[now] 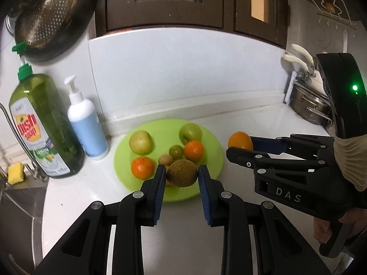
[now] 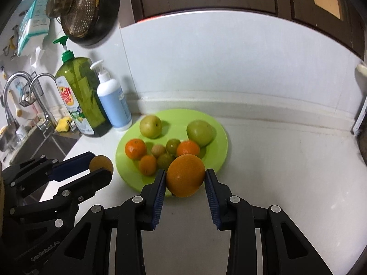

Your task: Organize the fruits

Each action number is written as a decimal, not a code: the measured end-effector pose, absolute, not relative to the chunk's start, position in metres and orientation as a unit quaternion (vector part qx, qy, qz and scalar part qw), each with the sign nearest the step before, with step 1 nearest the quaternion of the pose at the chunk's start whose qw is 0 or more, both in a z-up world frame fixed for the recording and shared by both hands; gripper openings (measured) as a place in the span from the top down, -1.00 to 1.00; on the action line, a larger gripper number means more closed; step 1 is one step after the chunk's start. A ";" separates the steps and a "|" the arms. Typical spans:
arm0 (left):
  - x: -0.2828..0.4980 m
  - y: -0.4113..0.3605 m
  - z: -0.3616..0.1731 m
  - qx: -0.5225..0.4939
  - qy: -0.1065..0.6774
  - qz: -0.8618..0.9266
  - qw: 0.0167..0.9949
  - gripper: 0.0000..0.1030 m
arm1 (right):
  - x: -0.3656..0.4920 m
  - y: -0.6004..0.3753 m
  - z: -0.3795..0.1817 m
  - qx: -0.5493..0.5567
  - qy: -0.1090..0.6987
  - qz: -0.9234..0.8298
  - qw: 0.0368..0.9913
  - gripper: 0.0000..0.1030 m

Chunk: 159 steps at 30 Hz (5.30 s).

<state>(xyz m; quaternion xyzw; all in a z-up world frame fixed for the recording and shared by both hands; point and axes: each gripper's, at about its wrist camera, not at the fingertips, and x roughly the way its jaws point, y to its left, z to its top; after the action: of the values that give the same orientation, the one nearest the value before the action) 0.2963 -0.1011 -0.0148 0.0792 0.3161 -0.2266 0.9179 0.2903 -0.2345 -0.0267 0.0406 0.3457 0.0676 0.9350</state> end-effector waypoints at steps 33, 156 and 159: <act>0.467 -0.109 -0.036 0.073 0.381 -0.229 0.893 0.44 | 0.447 -0.237 -0.038 0.038 0.385 0.101 0.917 0.31; -0.024 -0.004 0.058 0.049 0.206 -0.090 0.973 -1.00 | -0.042 -0.205 0.038 0.040 0.225 -0.010 0.974 -0.79; -0.023 -0.003 0.057 0.049 0.208 -0.090 0.973 -1.00 | -0.042 -0.205 0.038 0.040 0.224 -0.009 0.974 -0.79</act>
<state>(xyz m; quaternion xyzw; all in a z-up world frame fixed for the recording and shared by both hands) -0.0234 -0.0029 0.0574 0.0495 0.2077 -0.0902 0.9728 -0.0418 -0.2047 0.0381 0.0398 0.2242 -0.0094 0.9737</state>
